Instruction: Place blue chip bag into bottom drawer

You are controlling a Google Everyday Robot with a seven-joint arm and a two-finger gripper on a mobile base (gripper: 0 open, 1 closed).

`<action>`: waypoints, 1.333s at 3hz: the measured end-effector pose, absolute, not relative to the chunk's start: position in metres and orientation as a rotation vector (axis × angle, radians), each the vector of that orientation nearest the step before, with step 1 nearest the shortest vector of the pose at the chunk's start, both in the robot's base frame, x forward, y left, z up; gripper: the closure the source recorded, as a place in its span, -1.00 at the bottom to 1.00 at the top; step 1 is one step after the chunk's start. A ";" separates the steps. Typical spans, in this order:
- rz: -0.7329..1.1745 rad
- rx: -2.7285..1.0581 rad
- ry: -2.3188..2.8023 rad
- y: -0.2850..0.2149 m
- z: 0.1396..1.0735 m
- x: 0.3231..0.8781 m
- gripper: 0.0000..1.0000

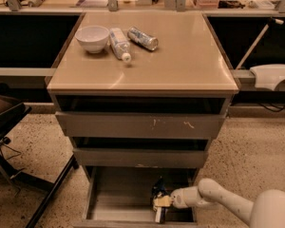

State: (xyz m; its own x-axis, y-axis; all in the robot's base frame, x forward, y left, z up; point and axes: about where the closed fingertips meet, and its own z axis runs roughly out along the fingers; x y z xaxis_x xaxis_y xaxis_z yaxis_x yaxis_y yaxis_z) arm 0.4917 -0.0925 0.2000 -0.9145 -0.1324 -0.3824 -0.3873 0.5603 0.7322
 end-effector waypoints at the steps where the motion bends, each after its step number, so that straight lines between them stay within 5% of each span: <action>1: 1.332 -0.332 2.451 -0.087 0.179 0.527 1.00; 4: 1.296 -0.307 2.440 -0.100 0.177 0.543 -0.31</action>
Offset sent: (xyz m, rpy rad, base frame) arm 0.0310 0.0052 -0.0185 0.0596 -0.0051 -0.0588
